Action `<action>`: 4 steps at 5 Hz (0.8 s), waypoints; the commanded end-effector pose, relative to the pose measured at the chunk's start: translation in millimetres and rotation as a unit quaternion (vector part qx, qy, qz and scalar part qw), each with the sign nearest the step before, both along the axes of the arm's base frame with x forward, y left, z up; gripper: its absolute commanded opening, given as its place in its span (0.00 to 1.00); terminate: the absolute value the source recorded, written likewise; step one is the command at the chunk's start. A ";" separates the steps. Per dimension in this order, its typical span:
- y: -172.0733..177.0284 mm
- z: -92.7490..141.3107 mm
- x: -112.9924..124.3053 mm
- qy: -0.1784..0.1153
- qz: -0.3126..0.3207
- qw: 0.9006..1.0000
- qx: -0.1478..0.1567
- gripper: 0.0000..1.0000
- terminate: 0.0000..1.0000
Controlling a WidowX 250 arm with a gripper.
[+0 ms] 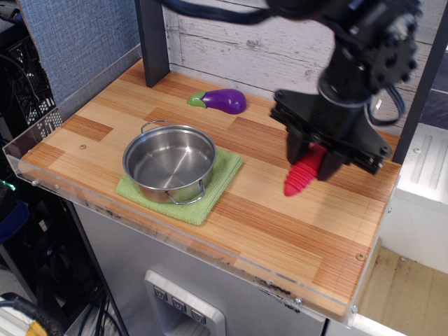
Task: Move the fork to the left of the bowl on the cloth.
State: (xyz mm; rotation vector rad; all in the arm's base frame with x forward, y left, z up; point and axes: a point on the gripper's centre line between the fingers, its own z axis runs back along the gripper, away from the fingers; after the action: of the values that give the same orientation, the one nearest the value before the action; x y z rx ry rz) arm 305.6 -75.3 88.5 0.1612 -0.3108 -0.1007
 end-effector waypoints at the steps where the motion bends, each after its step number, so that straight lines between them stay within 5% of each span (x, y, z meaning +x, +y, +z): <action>1: 98.3 11.1 -24.2 0.013 0.070 0.994 -0.086 0.00 0.00; 2: 147.6 2.4 -39.5 0.034 0.093 0.988 -0.119 0.00 0.00; 4: 231.7 4.4 -54.4 0.063 0.110 0.983 -0.131 0.00 0.00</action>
State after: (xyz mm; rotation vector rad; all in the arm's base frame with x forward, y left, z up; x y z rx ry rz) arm 257.6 153.1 88.2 -0.0847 -0.1381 0.1418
